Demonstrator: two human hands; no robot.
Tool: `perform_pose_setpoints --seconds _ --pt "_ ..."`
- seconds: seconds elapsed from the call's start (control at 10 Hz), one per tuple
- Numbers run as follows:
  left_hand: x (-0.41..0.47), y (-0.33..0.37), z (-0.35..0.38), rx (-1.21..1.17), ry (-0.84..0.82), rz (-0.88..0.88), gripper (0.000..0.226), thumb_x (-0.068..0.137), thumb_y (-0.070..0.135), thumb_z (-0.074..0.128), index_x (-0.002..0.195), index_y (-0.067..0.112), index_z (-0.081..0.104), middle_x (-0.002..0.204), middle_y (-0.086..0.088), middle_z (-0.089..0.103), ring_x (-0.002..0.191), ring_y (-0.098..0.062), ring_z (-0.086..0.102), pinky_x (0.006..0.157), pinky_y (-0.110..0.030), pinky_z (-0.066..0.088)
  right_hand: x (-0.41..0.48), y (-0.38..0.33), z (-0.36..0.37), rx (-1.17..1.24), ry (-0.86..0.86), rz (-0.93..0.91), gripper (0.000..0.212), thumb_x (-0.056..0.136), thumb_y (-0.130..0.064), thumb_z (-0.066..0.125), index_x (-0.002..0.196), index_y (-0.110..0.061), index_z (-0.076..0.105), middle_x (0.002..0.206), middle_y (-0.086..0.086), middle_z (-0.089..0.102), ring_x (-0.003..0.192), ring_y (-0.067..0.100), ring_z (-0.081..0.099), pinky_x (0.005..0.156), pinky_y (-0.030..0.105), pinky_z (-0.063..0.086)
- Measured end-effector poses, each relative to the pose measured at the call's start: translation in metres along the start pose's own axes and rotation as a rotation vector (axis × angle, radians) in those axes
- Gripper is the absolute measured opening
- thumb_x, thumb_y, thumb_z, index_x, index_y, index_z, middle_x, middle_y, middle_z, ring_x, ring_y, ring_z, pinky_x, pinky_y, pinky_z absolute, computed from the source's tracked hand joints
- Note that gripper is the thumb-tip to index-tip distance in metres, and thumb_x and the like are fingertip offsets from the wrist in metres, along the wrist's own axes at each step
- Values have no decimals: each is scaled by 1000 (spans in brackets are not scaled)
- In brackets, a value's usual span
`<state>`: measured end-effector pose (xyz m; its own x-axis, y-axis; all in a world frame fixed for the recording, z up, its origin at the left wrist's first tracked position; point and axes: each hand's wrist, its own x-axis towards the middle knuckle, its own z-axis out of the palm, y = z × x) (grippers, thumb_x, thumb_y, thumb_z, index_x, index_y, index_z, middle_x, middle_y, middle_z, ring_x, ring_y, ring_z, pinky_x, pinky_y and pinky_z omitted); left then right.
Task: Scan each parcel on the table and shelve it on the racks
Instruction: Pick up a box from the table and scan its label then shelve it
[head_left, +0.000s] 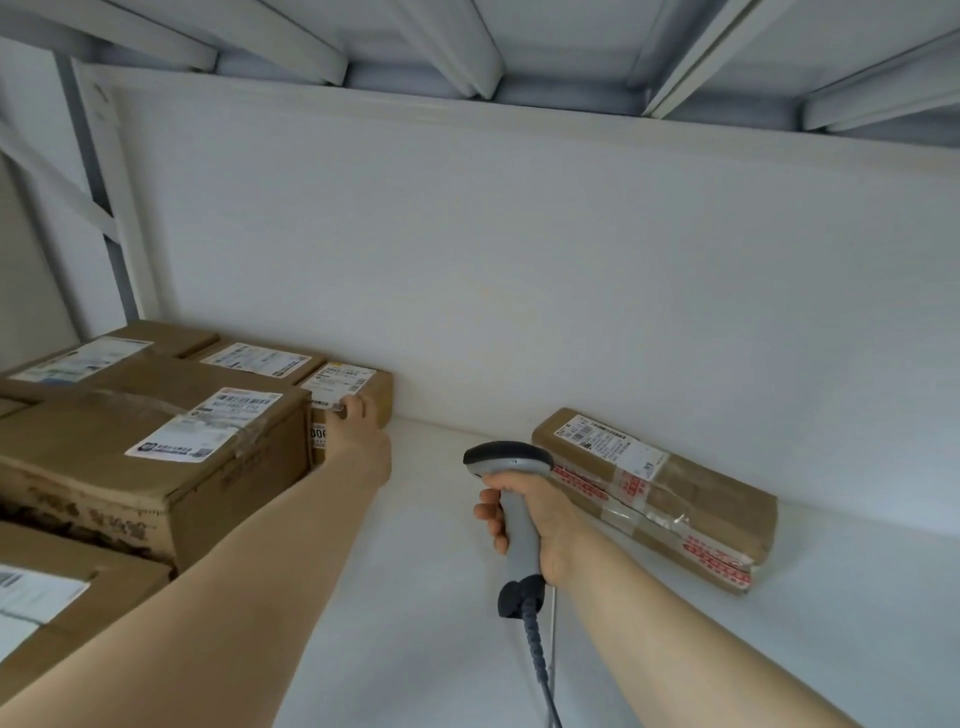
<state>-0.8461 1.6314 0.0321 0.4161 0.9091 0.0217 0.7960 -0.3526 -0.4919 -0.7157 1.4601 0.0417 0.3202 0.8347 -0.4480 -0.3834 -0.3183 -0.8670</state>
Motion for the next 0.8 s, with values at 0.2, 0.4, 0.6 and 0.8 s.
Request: perform_pose_setpoints --seconds 0.2,0.4,0.6,0.8 --pt "3 -9 -1 -59 -14 22 50 93 23 39 142 12 43 154 -18 7 140 -35 13 109 -38 27 -1 1 1 -2 10 4 15 83 -18 69 80 -7 61 64 9 67 43 13 53 41 20 43" --pt "-4 -8 0 -88 -60 17 66 94 24 38 153 6 13 158 -18 -14 146 -35 -6 117 -42 15 -10 -2 -1 23 15 11 16 85 -18 67 78 -8 59 61 8 65 42 12 51 40 19 42" --pt "-27 15 -19 -162 19 76 70 93 27 37 153 9 6 159 -16 -14 147 -32 -11 119 -48 7 -34 -6 -18 67 21 -30 16 85 -17 66 77 -6 59 62 10 65 42 13 51 39 19 41" --pt "-68 79 -68 -245 148 290 69 94 26 43 153 8 12 160 -14 1 148 -29 -1 120 -43 5 -74 -7 -48 92 45 -60 16 86 -17 66 76 -7 59 59 9 65 40 12 50 39 18 40"
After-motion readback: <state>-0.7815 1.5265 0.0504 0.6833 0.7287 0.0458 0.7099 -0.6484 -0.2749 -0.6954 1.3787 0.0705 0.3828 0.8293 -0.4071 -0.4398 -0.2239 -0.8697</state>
